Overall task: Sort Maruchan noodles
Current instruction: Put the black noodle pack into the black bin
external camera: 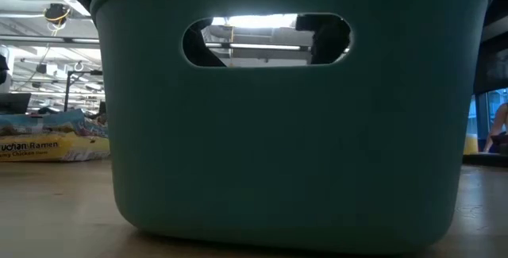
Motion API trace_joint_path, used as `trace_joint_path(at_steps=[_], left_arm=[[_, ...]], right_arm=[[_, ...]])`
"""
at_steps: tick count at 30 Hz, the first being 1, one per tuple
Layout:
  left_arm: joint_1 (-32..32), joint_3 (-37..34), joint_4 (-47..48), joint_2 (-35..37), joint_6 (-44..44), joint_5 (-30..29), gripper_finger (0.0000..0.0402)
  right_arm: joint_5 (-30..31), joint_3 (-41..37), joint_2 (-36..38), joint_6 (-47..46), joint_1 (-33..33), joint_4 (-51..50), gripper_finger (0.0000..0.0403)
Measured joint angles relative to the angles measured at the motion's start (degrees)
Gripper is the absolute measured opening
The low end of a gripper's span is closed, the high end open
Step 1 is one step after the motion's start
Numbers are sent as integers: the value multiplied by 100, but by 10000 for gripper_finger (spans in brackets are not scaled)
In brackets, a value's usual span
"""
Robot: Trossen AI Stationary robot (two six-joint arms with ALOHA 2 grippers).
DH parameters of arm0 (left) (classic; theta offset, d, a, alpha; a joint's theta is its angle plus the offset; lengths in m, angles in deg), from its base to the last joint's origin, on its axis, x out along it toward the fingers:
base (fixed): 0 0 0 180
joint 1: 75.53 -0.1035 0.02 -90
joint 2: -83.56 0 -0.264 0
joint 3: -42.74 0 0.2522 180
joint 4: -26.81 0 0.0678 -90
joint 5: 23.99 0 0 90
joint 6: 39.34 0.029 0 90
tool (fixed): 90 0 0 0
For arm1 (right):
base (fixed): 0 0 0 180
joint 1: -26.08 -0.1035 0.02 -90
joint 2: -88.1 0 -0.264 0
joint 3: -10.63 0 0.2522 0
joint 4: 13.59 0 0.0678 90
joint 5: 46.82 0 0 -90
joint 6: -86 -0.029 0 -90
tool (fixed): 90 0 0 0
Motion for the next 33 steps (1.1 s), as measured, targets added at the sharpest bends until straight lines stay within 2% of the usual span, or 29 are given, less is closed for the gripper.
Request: trace_joint_path(at_steps=[3,5,8,12,15,19,26,33], left_arm=[[0,0,0,0,-348,-286,147],[-4,2,-2,0,-484,-394,147],[-16,2,-1,0,-666,-541,156],[-174,55,241,49,-1172,-543,194],[-463,357,1174,219,-1465,-679,228],[-927,854,2762,427,-1586,-1213,256],[-1814,1641,4984,485,-1759,-2446,256],[-3057,1772,6070,487,-2247,-2499,255]], right_arm=[[-65,-228,237,-686,-449,-419,222],[128,-496,374,-1021,-781,-460,222],[588,-1011,572,-1487,-1250,-214,222],[1072,-1781,697,-1999,-1722,392,222],[1228,-2313,707,-2297,-1947,938,222],[1254,-2817,703,-2568,-2085,1472,222],[1247,-3197,702,-2674,-2075,1916,222],[1129,-3404,702,-2496,-2075,2423,222]])
